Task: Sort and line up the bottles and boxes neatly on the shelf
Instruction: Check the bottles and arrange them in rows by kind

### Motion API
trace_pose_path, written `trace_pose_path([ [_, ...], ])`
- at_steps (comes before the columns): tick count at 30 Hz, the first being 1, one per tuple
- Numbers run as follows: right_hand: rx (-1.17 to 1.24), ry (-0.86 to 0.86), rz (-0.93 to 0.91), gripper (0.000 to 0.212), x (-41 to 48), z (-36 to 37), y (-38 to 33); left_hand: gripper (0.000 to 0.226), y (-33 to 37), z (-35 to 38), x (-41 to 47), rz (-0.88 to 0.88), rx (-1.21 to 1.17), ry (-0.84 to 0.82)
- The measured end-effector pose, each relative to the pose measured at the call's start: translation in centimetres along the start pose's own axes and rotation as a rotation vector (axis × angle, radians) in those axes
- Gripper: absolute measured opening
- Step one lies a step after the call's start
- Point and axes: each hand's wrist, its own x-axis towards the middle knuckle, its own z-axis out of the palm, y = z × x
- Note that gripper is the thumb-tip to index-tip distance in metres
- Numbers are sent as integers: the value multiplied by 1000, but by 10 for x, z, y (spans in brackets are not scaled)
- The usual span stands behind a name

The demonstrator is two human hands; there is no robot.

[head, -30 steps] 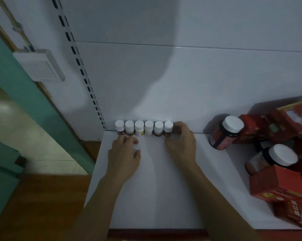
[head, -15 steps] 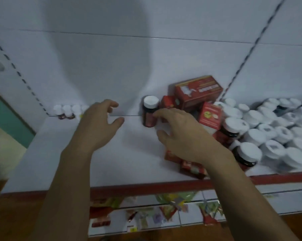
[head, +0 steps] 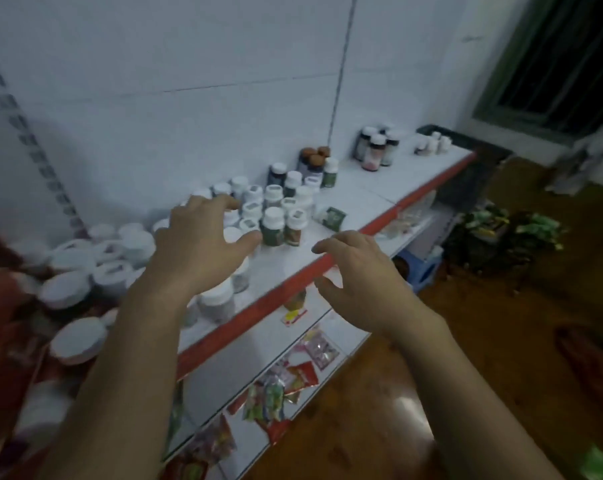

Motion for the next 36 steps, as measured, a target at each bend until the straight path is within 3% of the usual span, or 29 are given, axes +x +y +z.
trace_pose_path([
  [4,15,21,176,42,5,-11,98,78,69,81,60,98,-6,-118],
  [8,50,38,269,42,30,-14,189,68,118,163,121,156,-51,-185],
  [13,140,79,292,40,83,-19,298,62,161,251,212,147,-31,-236],
  [29,400,121,293,33,283,-7,553,58,287,411,425,106,-51,-389],
  [36,460,158,252,38,389,-1,699,68,338,505,538,29,134,-613],
])
